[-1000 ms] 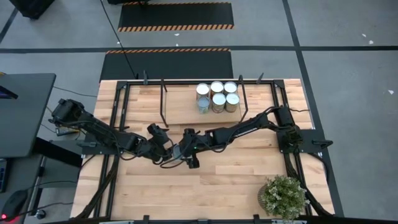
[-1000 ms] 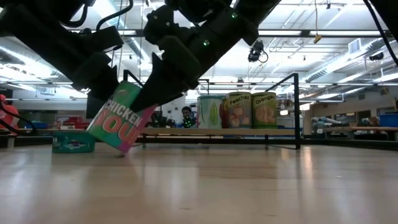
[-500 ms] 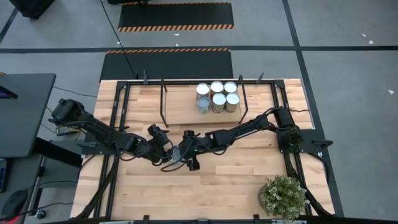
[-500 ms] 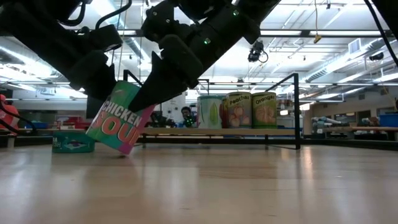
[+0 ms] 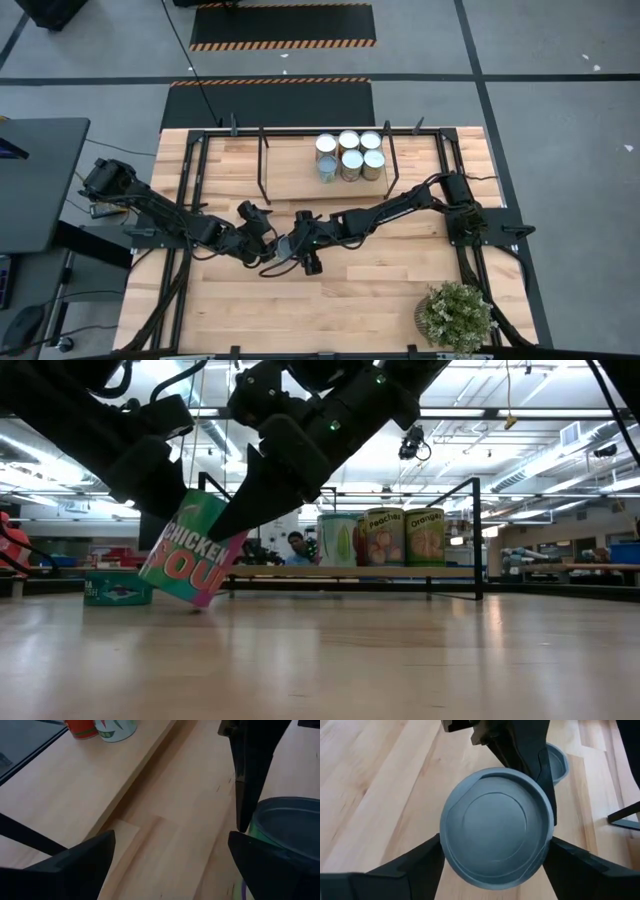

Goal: Pick and place cans onto a shelf
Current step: Put the canned chicken soup on the shelf

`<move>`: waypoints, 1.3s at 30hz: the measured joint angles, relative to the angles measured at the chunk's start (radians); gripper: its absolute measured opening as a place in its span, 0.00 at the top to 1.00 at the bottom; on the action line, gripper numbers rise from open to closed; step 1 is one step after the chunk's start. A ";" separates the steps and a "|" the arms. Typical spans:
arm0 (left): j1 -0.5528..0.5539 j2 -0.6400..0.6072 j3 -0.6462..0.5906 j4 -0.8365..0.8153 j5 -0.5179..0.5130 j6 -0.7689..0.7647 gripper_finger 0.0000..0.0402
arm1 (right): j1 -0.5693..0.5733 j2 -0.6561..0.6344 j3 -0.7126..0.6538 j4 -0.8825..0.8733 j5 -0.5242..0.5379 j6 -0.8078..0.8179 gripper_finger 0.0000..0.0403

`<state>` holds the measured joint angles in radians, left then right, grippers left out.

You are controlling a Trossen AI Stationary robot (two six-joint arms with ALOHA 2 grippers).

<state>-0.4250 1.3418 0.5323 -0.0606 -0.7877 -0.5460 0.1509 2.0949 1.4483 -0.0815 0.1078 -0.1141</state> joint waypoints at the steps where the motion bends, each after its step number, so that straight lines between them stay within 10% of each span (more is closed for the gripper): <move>1: 0.000 0.000 0.000 0.000 0.002 0.000 0.01 | 0.000 -0.001 0.000 -0.003 0.000 -0.001 0.23; 25: -0.007 -0.211 0.000 -0.226 0.097 -0.017 0.01 | -0.064 -0.005 0.369 -0.641 0.191 -0.173 0.24; 39: -0.008 -0.217 0.000 -0.233 0.206 -0.052 0.01 | -0.335 -0.005 0.494 -0.706 0.073 -0.284 0.24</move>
<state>-0.4328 1.1248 0.5320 -0.2935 -0.5812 -0.5984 -0.1841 2.0898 1.9423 -0.7878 0.1803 -0.3981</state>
